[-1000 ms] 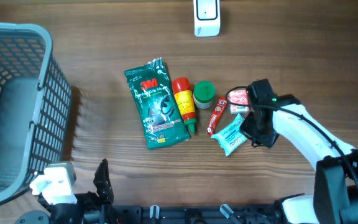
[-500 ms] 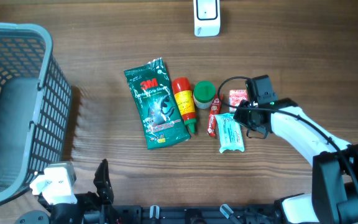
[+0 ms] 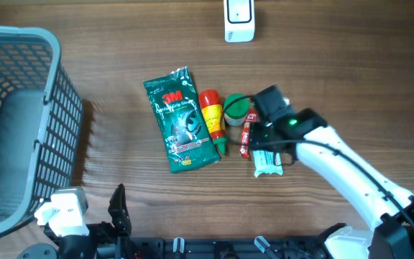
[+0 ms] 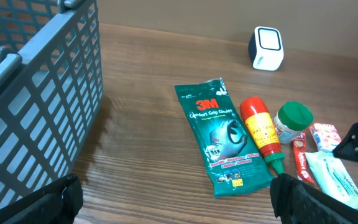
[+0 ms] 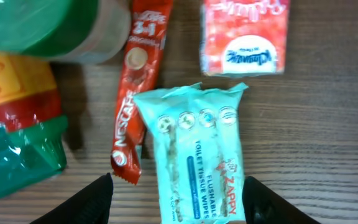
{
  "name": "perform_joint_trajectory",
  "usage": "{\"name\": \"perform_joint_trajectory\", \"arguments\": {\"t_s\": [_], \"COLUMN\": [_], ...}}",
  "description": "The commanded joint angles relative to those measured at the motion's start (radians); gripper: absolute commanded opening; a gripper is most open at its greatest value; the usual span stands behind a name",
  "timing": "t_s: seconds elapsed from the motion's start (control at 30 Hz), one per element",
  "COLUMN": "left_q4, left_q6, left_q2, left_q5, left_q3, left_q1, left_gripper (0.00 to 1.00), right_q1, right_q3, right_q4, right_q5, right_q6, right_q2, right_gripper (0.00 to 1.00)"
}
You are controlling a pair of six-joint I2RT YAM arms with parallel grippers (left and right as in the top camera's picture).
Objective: Scan the item barcode
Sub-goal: 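Lift wipes pack with right gripper and carry it toward white scanner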
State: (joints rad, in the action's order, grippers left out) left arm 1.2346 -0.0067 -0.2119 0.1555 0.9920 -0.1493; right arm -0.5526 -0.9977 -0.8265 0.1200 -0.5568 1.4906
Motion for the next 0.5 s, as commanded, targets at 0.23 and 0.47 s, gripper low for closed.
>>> {"name": "perform_joint_trajectory", "arguments": {"t_s": [0.23, 0.47], "left_q4": [-0.003, -0.003], "left_q6": [-0.013, -0.013], "left_q2": [0.008, 0.008], "left_q5": [0.012, 0.012], "left_q3": [0.001, 0.001], "left_q1": [-0.005, -0.005], "left_gripper": [1.00, 1.00], "right_q1": [-0.144, -0.144], "right_q3": [-0.008, -0.008], "right_q4": [0.003, 0.007], "right_q5": [0.247, 0.254], "right_q6": [-0.072, -0.074], "right_q2": [0.217, 0.340], "right_gripper": [0.55, 0.53]}}
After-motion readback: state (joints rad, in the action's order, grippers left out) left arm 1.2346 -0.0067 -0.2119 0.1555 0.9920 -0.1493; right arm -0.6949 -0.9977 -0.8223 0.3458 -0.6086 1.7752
